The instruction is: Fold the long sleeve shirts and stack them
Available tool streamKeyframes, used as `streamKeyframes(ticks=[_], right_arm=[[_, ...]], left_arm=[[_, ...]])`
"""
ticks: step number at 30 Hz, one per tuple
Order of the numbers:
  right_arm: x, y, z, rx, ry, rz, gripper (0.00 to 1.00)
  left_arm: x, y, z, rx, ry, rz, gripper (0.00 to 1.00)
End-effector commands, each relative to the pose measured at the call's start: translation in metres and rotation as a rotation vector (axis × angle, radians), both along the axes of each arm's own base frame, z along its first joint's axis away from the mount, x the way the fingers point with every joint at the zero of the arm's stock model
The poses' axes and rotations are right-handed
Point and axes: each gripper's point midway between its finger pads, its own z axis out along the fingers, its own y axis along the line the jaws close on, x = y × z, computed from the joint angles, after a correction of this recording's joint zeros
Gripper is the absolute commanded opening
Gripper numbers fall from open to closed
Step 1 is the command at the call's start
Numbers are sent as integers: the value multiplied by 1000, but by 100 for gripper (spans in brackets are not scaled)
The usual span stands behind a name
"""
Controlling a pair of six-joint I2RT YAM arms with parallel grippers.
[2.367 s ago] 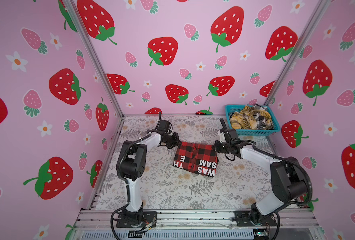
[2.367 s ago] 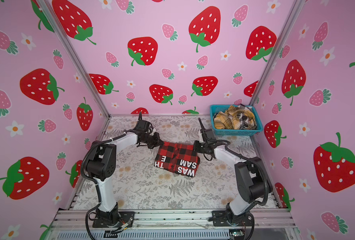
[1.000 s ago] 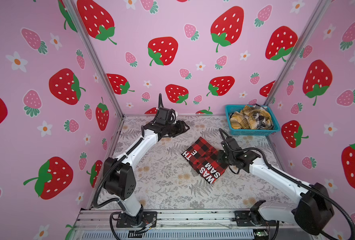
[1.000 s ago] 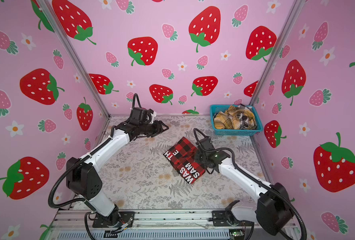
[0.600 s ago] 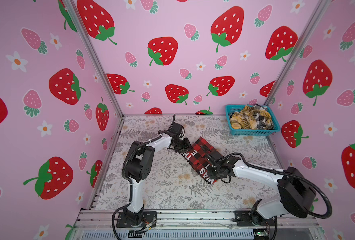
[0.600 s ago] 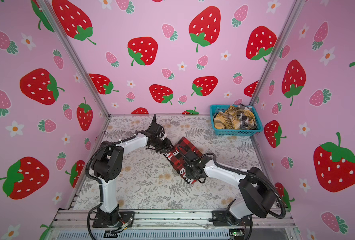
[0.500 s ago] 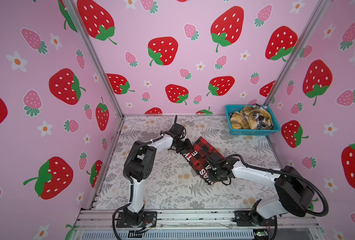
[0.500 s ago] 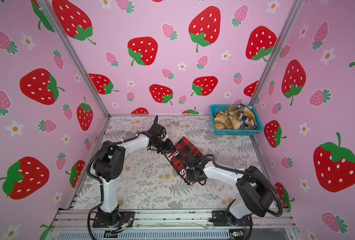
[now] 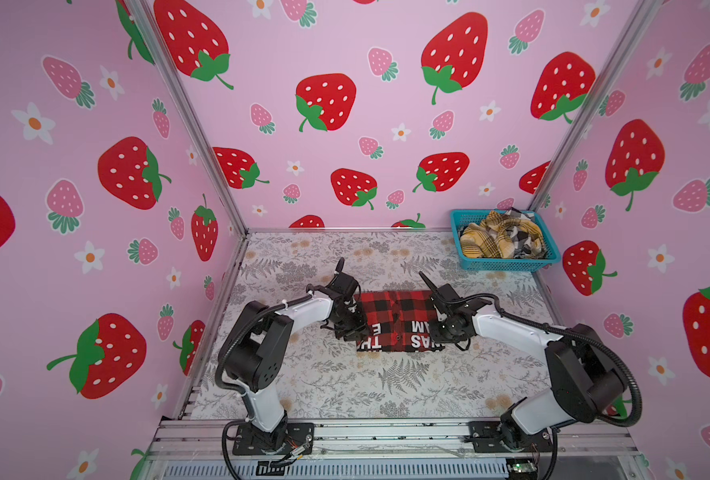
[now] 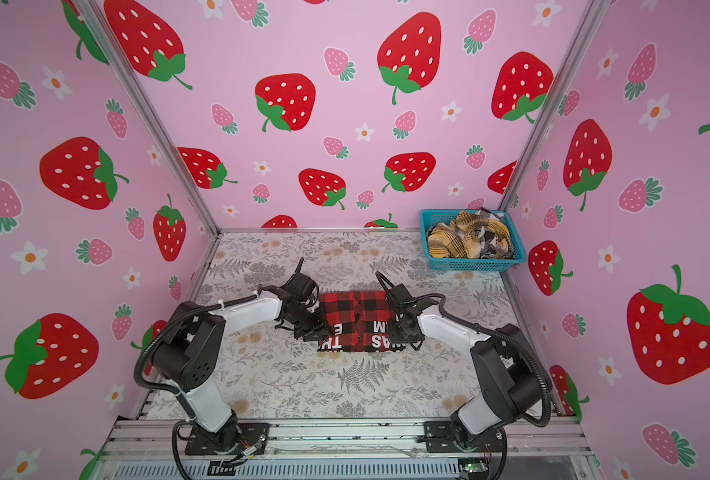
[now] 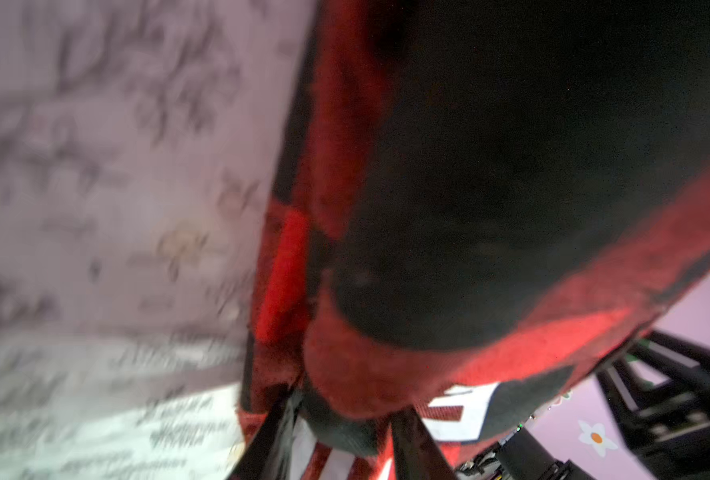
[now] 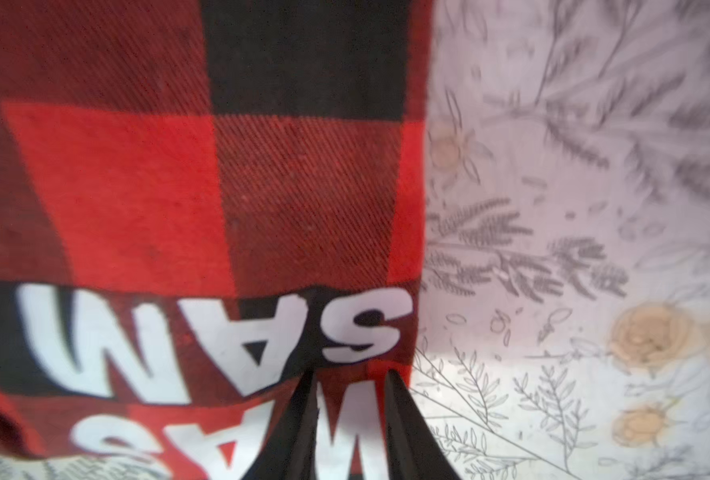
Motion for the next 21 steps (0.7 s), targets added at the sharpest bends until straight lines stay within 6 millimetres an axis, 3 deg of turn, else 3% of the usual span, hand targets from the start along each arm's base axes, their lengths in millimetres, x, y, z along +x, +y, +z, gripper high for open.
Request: streamKeyframes(ticks=[1,4,7,12,15,21], right_arm=[[19,6,40,-11,-98,51,32],[28,19,61,58,-144,47,32],[42,33,68,107,-172,34,32],[76,62,66,170,-211,33,31],[100,76,57,183,-221,35,24],[142,67,20,162,-210,-41,16]], left_arm=[[5,7,38,-10,-84,35,50],[33,20,66,22,-192,68,54],[65,28,69,29,-211,97,49],[103,21,39,-23,-169,115,37],[116,17,22,-36,-145,121,31],[138,21,-3,-17,-126,152,27]])
